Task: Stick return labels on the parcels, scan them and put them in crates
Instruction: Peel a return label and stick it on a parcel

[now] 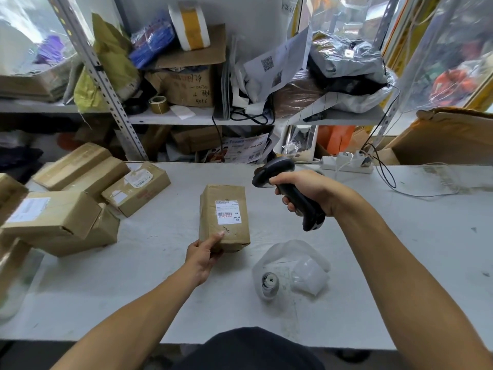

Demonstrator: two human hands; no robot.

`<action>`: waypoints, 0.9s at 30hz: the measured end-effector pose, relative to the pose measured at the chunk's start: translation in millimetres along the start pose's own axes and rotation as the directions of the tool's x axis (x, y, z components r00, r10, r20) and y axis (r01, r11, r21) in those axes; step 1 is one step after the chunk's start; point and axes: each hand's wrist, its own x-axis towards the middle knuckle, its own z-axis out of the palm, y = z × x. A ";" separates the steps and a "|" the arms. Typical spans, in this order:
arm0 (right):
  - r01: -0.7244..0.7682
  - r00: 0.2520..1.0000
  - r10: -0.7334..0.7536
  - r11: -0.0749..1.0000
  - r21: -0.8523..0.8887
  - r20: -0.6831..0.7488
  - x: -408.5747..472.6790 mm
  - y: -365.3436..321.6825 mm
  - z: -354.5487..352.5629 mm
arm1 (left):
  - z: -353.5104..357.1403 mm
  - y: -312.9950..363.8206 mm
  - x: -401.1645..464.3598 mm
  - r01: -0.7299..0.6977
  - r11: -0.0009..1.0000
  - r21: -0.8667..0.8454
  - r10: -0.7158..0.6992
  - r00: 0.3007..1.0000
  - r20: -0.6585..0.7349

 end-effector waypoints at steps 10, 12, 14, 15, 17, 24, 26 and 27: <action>0.037 0.999 -0.037 0.999 -0.005 0.002 -14.3 -5.2 -7.8 | -4.5 -2.8 2.6 0.009 1.000 0.005 -0.009 1.000 -0.011; 0.037 0.999 -0.037 0.999 0.004 0.007 -16.0 -6.4 -8.1 | -5.9 -3.0 2.7 0.012 1.000 0.003 -0.012 1.000 -0.011; 0.037 0.999 -0.037 0.999 0.010 0.009 -17.1 -7.1 -8.1 | -6.7 -3.2 3.1 0.015 1.000 0.000 -0.015 1.000 -0.013; 0.038 0.999 -0.039 0.999 0.009 0.008 -17.5 -7.4 -7.8 | -7.0 -3.3 3.5 0.018 1.000 0.000 -0.018 1.000 -0.014; 0.043 0.999 -0.043 0.999 0.009 0.008 -18.8 -8.2 -6.7 | -7.1 -3.5 3.1 0.020 1.000 -0.001 -0.020 1.000 -0.015; 0.040 0.999 -0.040 0.999 0.012 0.018 -19.6 -9.2 -5.3 | -6.3 -4.8 4.3 0.021 1.000 -0.017 -0.021 0.999 -0.032; 0.035 0.999 -0.035 0.999 0.005 0.021 -18.7 -7.8 -5.9 | -7.5 -5.9 5.2 0.021 1.000 -0.009 -0.021 0.999 -0.033; 0.036 0.999 -0.036 0.999 0.005 0.022 -18.4 -7.1 -6.4 | -8.4 -6.4 5.9 0.018 1.000 -0.007 -0.019 0.999 -0.031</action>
